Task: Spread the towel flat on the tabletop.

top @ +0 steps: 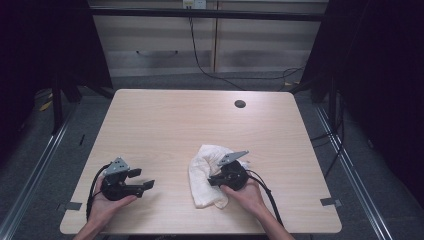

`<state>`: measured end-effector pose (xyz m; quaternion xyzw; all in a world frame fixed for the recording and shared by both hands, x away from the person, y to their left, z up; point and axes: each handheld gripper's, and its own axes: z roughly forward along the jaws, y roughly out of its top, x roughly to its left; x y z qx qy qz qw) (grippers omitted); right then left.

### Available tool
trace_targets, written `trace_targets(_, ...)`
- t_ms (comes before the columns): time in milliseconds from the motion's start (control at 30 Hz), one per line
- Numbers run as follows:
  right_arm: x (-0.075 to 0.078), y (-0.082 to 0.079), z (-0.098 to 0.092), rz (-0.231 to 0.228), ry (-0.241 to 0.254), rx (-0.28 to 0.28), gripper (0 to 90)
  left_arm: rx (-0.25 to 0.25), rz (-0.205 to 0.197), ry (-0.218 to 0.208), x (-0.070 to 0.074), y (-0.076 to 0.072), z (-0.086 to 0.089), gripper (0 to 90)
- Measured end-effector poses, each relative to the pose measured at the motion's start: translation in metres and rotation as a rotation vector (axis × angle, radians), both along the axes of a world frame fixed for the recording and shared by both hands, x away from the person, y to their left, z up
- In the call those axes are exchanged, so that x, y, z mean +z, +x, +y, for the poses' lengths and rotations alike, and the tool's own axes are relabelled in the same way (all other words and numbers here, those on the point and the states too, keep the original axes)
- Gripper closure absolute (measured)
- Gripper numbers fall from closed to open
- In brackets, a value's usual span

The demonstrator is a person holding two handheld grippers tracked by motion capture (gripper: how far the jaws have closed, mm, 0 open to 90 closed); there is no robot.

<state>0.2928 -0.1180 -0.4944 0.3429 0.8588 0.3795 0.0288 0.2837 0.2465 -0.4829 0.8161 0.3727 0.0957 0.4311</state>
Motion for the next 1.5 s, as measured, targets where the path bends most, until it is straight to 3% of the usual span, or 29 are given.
trace_targets(100, 0.008, 0.000, -0.004, -0.020, 0.007, -0.001, 74.4, -0.009, -0.004, -0.002, 0.003, 0.001, -0.002, 31.6)
trace_targets(267, 0.023, 0.002, -0.024, -0.044, 0.040, -0.060, 69.2, -0.035, -0.022, 0.004, 0.011, 0.004, -0.013, 36.3)
trace_targets(467, 0.042, 0.012, -0.058, -0.095, 0.071, -0.153, 73.8, -0.071, -0.055, 0.004, 0.023, 0.014, -0.034, 44.2)
trace_targets(600, 0.041, 0.024, -0.075, -0.083, 0.050, -0.199, 78.0, -0.090, -0.071, -0.022, 0.031, 0.027, -0.054, 48.6)
trace_targets(700, 0.037, 0.031, -0.084, -0.081, 0.048, -0.226, 79.0, -0.108, -0.079, -0.017, 0.034, 0.036, -0.072, 52.0)
trace_targets(833, 0.027, 0.038, -0.092, -0.066, 0.071, -0.253, 75.7, -0.124, -0.058, -0.012, 0.028, 0.049, -0.097, 53.2)
trace_targets(967, 0.018, 0.043, -0.087, -0.045, 0.060, -0.247, 70.7, -0.122, -0.014, -0.027, 0.011, 0.060, -0.116, 49.7)
trace_targets(1033, 0.014, 0.044, -0.084, -0.037, 0.054, -0.234, 67.6, -0.130, 0.004, -0.018, 0.001, 0.061, -0.123, 48.2)
trace_targets(1100, 0.010, 0.045, -0.081, -0.028, 0.043, -0.231, 64.0, -0.155, 0.007, 0.017, -0.006, 0.061, -0.128, 48.1)
trace_targets(1333, -0.002, 0.044, -0.075, -0.016, -0.007, -0.224, 58.6, -0.185, 0.023, 0.072, -0.017, 0.060, -0.131, 75.3)
trace_targets(1500, -0.004, 0.041, -0.077, -0.033, -0.032, -0.236, 57.6, -0.194, 0.022, 0.093, -0.018, 0.058, -0.131, 86.4)
